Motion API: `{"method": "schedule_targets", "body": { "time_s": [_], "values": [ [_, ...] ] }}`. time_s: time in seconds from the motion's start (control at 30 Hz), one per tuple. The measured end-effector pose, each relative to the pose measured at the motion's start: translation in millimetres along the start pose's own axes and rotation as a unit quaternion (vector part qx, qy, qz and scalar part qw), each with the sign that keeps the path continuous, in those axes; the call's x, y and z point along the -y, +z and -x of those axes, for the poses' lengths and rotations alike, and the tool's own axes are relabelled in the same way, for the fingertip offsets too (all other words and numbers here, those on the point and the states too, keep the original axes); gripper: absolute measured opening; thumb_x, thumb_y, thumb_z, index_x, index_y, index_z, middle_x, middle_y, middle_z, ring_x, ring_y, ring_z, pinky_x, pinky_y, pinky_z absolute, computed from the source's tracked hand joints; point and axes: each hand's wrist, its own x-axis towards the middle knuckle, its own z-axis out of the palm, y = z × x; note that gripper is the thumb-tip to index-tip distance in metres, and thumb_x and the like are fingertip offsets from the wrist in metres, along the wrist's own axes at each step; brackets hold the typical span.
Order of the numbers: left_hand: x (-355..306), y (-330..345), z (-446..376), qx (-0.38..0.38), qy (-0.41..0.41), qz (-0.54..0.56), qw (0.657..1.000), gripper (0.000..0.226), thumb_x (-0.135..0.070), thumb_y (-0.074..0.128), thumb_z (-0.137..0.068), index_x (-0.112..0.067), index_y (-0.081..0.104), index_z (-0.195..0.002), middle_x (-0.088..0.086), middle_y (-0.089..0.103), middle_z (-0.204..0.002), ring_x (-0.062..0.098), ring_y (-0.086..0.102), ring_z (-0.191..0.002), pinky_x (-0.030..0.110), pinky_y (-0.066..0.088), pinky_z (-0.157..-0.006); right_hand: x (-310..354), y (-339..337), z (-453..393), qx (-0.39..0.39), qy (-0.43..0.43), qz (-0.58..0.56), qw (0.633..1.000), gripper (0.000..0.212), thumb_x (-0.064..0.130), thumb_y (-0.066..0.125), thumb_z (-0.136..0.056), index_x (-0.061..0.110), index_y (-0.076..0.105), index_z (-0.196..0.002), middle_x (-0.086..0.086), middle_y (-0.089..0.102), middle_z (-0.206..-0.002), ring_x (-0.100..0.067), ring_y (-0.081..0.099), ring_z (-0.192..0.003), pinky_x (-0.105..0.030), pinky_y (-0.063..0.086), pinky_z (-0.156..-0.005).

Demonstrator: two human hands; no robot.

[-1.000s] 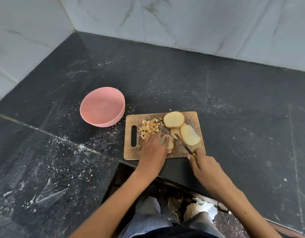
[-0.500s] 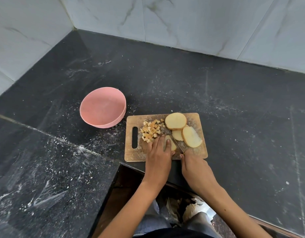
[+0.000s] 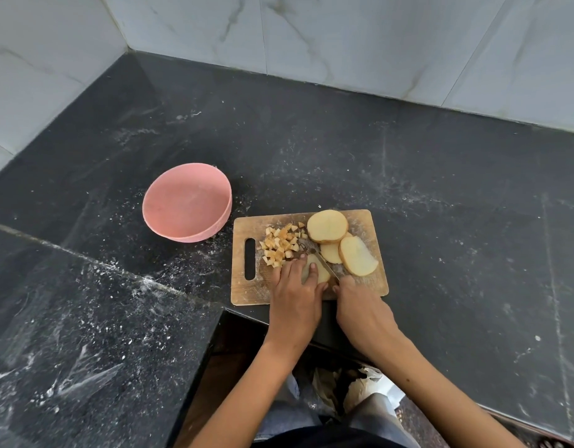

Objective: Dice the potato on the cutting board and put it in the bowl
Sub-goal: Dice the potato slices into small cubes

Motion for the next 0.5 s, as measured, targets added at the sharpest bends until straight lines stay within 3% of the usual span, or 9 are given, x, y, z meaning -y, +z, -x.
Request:
{"method": "schedule_targets", "body": {
  "time_s": [0.07, 0.23, 0.33, 0.43, 0.5],
  "values": [
    [0, 1, 0, -0.005, -0.007, 0.002, 1.000, 0.028, -0.017, 0.077, -0.079, -0.003, 0.073, -0.103, 0.015, 0.067, -0.108, 0.026, 0.057, -0.101, 0.036, 0.033, -0.091, -5, 1, 5, 0.010, -0.004, 0.008, 1.000, 0.017, 0.016, 0.030, -0.102, 0.010, 0.043, -0.111, -0.012, 0.061, -0.111, -0.031, 0.061, -0.101, -0.033, 0.037, -0.068],
    [-2, 1, 0, 0.010, -0.018, -0.005, 1.000, 0.032, -0.019, 0.080, -0.076, -0.004, 0.073, -0.103, 0.014, 0.067, -0.107, 0.026, 0.058, -0.100, 0.035, 0.032, -0.091, -15, 2, 17, 0.031, -0.016, -0.007, 0.999, 0.019, 0.027, 0.023, -0.105, 0.013, 0.035, -0.100, -0.013, 0.060, -0.108, -0.034, 0.060, -0.100, -0.033, 0.036, -0.067],
    [-3, -1, -2, 0.019, -0.026, -0.006, 0.999, 0.033, -0.021, 0.081, -0.075, -0.004, 0.073, -0.103, 0.014, 0.067, -0.108, 0.028, 0.062, -0.099, 0.035, 0.031, -0.093, -20, 3, 22, 0.032, -0.019, -0.002, 0.999, 0.024, 0.030, 0.021, -0.105, 0.012, 0.037, -0.108, -0.013, 0.061, -0.106, -0.033, 0.061, -0.098, -0.034, 0.038, -0.066],
    [-5, -2, -3, 0.011, -0.027, 0.000, 1.000, 0.028, -0.024, 0.071, -0.081, -0.005, 0.073, -0.101, 0.013, 0.068, -0.107, 0.028, 0.063, -0.099, 0.034, 0.031, -0.093, -24, 7, 28, 0.036, -0.018, 0.008, 0.999, 0.023, 0.031, 0.020, -0.105, 0.013, 0.035, -0.104, -0.011, 0.061, -0.102, -0.032, 0.061, -0.097, -0.034, 0.038, -0.066],
    [-5, -3, -3, 0.012, -0.031, 0.006, 0.999, 0.032, -0.028, 0.059, -0.084, -0.005, 0.074, -0.101, 0.012, 0.068, -0.107, 0.027, 0.062, -0.099, 0.034, 0.031, -0.094, -29, 12, 35, 0.037, -0.020, 0.004, 0.999, 0.022, 0.032, 0.019, -0.105, 0.016, 0.029, -0.094, -0.005, 0.056, -0.086, -0.031, 0.061, -0.094, -0.033, 0.037, -0.064]
  ]
}}
